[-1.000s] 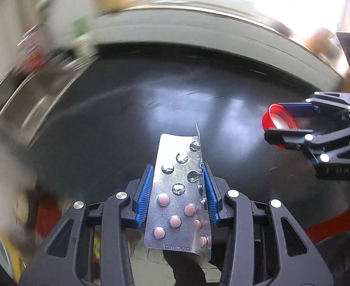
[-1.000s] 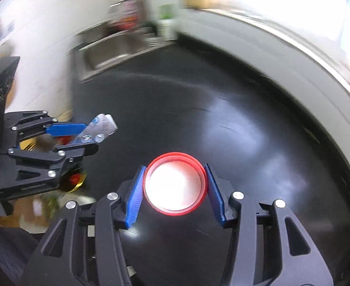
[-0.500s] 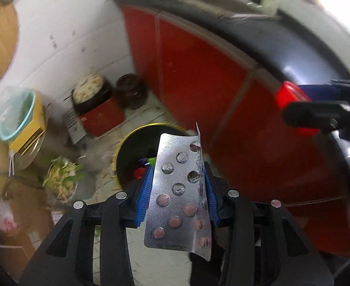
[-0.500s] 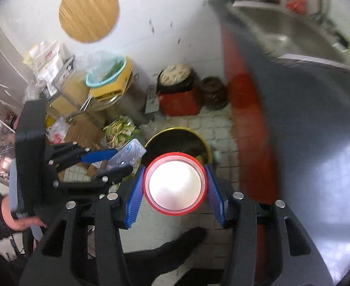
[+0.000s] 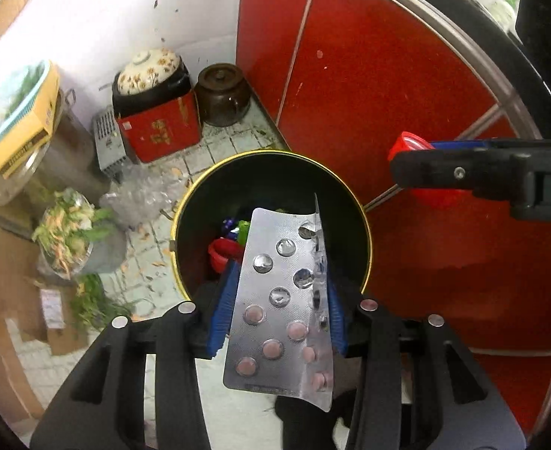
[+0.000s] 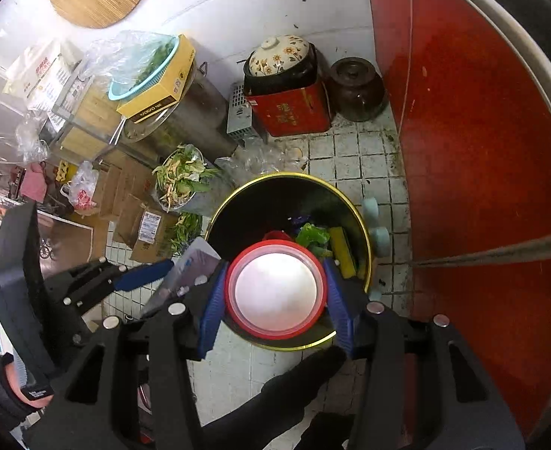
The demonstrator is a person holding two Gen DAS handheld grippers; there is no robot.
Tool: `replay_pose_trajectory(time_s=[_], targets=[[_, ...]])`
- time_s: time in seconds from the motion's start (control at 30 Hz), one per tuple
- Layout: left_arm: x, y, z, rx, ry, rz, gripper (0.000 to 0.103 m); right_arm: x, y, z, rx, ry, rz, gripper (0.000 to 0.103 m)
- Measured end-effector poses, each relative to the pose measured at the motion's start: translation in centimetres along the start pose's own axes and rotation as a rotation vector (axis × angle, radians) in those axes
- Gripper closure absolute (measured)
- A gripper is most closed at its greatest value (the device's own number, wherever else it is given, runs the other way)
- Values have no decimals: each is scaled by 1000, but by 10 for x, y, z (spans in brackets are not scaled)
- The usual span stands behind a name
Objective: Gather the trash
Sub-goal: 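Open both tools to drop blister and lid into the bin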
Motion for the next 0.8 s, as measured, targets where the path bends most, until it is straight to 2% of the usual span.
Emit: replay_pose_trajectory(time_s=[0.03, 0.07, 0.23, 0.3, 0.43, 0.5, 0.63, 0.67, 0.77, 0.8], targets=[[-1, -1, 0, -5, 4, -7, 32, 0, -1, -2, -4, 1, -1, 36], [-1, 0, 0, -2, 9, -30, 19, 0, -3, -4, 3, 6, 11, 28], [0, 8, 5, -7, 5, -40, 17, -2, 1, -4, 4, 5, 9, 23], [1, 13, 9, -9, -4, -46, 17, -4, 10, -1, 12, 16, 19, 16], [8, 33, 15, 0, -31, -65, 17, -9, 40, 12, 31, 6, 8, 15], [14, 48, 16, 7, -44, -70, 17, -12, 63, 20, 52, 6, 9, 11], [35, 85, 13, -7, -94, -74, 9, -14, 121, 40, 114, -26, 6, 7], [41, 94, 10, -7, -111, -65, 6, -12, 135, 46, 127, -37, -1, 7], [77, 131, -2, -3, -191, -18, 6, -3, 198, 73, 202, -91, 10, 7], [90, 139, -5, 0, -223, -3, 6, 3, 226, 89, 235, -104, 49, 7]])
Point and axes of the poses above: each gripper's, at about its wrist camera, not at the fingertips, and y roughly against the way its jaws point, x to its right, z to its underside, the point moved 3 cm from there along -y, roughly the way its jaws point, and after that the axes turned 6 degrees about -y, right-handed, at the moved point
